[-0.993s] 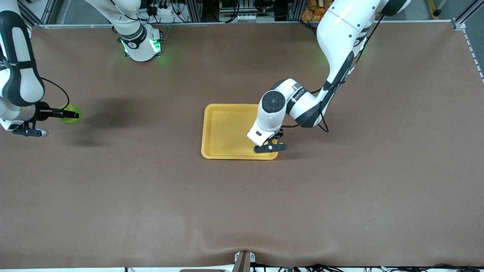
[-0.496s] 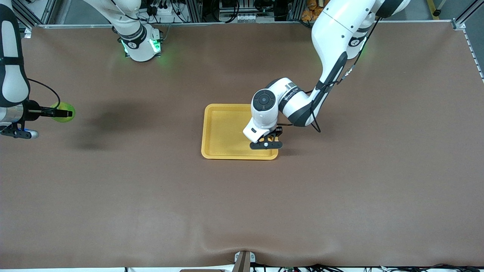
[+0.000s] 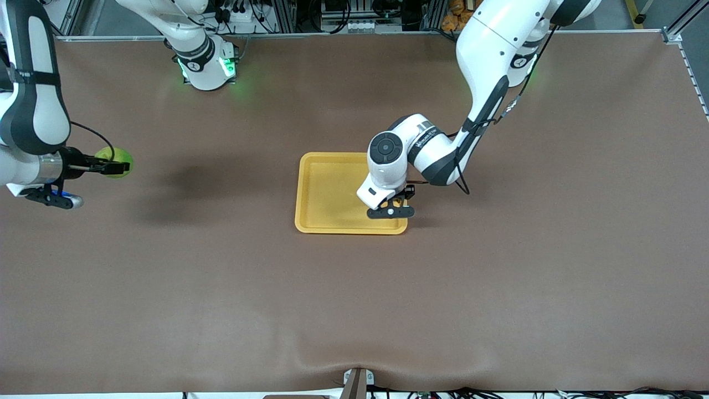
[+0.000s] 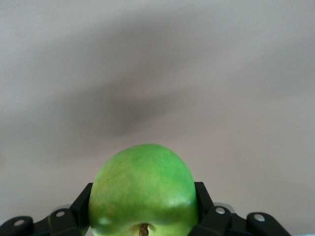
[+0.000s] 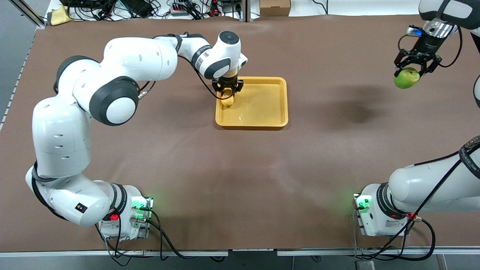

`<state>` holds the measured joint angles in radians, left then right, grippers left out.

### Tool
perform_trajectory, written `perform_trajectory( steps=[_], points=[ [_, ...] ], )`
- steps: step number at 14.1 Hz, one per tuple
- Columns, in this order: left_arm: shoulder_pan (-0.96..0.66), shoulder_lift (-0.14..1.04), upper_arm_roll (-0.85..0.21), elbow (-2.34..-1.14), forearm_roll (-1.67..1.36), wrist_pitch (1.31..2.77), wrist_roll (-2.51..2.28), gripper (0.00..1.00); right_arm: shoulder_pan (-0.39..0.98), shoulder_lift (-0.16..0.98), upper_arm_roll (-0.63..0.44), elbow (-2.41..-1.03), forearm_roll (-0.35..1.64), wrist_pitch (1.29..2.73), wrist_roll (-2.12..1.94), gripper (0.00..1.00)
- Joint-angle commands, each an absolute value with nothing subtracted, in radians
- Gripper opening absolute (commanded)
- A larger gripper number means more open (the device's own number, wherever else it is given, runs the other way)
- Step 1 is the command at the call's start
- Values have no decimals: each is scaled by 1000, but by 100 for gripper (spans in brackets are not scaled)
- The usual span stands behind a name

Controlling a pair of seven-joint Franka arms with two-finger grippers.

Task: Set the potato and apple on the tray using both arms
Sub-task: 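Carry the potato with the left gripper over the yellow tray, then open the left gripper to drop the potato while the right gripper lifts the apple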

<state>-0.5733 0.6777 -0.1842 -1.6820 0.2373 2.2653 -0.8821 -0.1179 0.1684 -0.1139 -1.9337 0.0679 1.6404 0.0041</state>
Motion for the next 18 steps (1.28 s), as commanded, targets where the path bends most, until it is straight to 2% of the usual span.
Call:
perform_trajectory(
  steps=[1,3,5,8,12,18],
  points=[
    [-586,686,-175,-1658,261,2241,-899,19,-71,120,-123,-1951,98,1621,69,0],
    [-583,684,-175,-1657,261,2241,-900,55,-29,104,-123,-1957,98,1621,115,0],
    [-580,680,-173,-1657,261,2241,-899,100,26,101,-123,-1959,98,1624,142,0],
    [-569,658,-175,-1640,259,2224,-891,100,63,89,-123,-1963,126,1635,204,0],
    [-525,617,-175,-1542,252,2034,-855,100,127,77,-118,-1973,161,1643,333,0],
    [-359,424,-187,-1532,217,1849,-664,100,310,78,-118,-2023,190,1738,589,0]
  ],
)
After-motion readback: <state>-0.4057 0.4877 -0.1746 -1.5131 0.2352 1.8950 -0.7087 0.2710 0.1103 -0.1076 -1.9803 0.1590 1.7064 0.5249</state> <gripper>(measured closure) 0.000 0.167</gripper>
